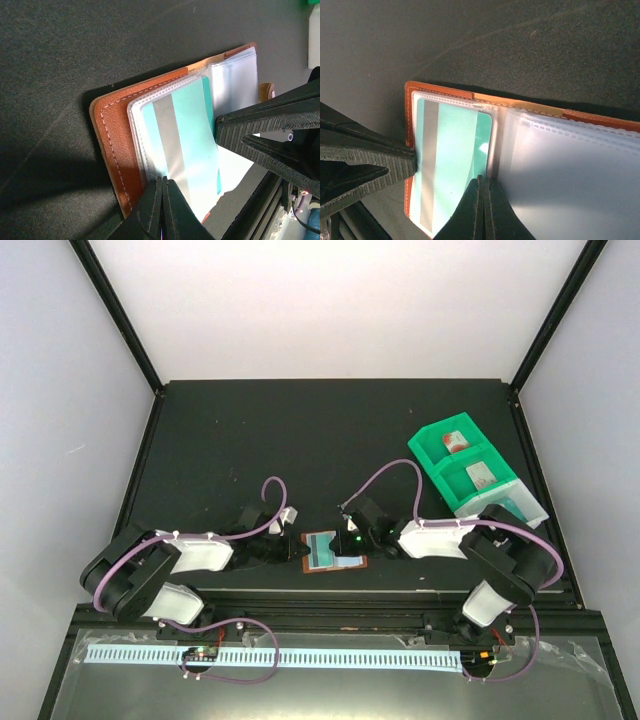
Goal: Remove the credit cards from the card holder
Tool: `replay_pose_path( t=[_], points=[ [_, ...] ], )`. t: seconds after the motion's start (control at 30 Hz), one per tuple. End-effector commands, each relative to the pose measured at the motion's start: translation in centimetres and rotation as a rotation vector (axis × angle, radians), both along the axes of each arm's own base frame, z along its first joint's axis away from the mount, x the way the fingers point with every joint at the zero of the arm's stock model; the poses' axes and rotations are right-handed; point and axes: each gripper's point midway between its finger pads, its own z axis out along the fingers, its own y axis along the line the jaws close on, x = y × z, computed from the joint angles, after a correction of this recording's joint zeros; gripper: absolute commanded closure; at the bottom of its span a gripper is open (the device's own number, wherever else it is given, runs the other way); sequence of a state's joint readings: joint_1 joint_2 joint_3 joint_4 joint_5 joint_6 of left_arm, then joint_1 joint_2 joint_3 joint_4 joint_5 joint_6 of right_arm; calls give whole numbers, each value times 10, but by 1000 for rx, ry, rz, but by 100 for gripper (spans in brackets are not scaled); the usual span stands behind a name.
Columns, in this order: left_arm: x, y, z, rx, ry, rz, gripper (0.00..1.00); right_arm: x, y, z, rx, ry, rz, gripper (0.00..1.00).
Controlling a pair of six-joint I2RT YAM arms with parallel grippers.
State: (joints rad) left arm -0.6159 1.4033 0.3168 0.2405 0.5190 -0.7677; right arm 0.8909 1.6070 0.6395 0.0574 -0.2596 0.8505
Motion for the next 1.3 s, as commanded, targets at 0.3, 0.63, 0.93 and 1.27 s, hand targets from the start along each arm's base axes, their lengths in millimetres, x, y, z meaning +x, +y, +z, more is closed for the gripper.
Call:
replay_pose_path(
  t=[0.3,0.63,0.93,1.27],
  points=[
    [-6,10,-23,96,32,5,98,-7,5,-4,67,21,33,85],
    [-7,9,-26,103,40,10,98,-7,9,-3,116,30,46,88],
    [-9,10,-29,110,50,21,99,-5,5,4,214,35,31,99],
    [-9,15,-31,139,50,31,89,-1,-10,7,229,27,-10,99]
  ],
)
